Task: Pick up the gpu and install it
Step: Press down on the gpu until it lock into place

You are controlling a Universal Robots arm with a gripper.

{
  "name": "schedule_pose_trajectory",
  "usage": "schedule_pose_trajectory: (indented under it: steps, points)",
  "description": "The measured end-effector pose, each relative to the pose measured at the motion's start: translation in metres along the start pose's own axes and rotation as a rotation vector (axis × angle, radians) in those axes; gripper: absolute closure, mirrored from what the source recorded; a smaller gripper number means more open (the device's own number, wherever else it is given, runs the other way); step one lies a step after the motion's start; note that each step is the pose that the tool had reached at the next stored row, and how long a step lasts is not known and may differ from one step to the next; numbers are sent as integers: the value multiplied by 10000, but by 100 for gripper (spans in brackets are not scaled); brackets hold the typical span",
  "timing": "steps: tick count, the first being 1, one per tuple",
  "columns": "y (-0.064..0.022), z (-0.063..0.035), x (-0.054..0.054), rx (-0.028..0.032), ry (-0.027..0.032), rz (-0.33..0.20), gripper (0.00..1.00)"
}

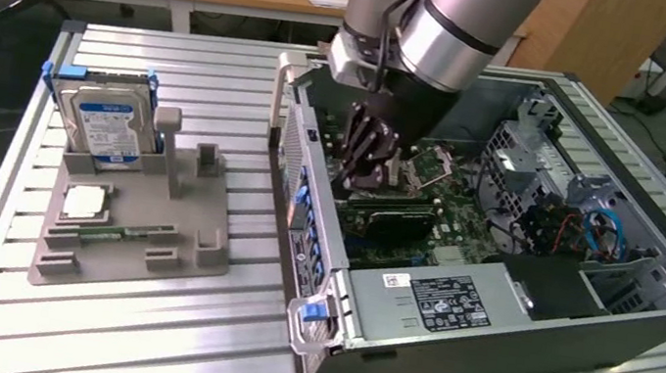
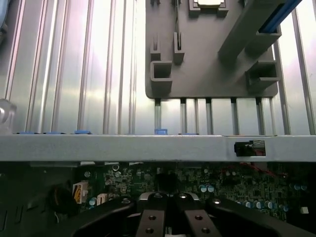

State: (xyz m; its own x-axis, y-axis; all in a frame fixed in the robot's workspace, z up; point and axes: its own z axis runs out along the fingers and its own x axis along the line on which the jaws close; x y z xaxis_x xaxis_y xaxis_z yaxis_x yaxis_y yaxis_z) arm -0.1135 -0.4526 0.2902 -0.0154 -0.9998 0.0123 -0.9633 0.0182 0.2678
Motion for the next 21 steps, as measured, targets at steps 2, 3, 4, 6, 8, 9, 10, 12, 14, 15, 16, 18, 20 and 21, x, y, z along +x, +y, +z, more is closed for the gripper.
schedule_pose_trajectory:
  steps: [2,3,4,6,8,9,10,12,14,15,16,18,20,21]
  points:
    - [-21,-6,-9,-100,1,1,90]
    - [-28,-7,-12,-170,1,2,90]
    - [-32,-8,-12,-288,2,3,90]
    - [-35,-8,-14,-571,7,8,90]
    - [-42,-9,-16,-801,9,11,90]
    - [-46,-11,-17,-872,10,14,90]
    - [-46,-11,-17,-895,11,15,90]
    - [-48,-4,-18,-911,7,16,90]
    - [-54,13,-18,-963,11,13,90]
    - [-57,24,-17,-1000,18,15,90]
    - [-60,36,-17,-1035,21,14,90]
    - [-65,55,-17,-1087,29,18,90]
    - [-66,59,-17,-1099,21,16,90]
    - [-69,61,-18,-1103,18,14,90]
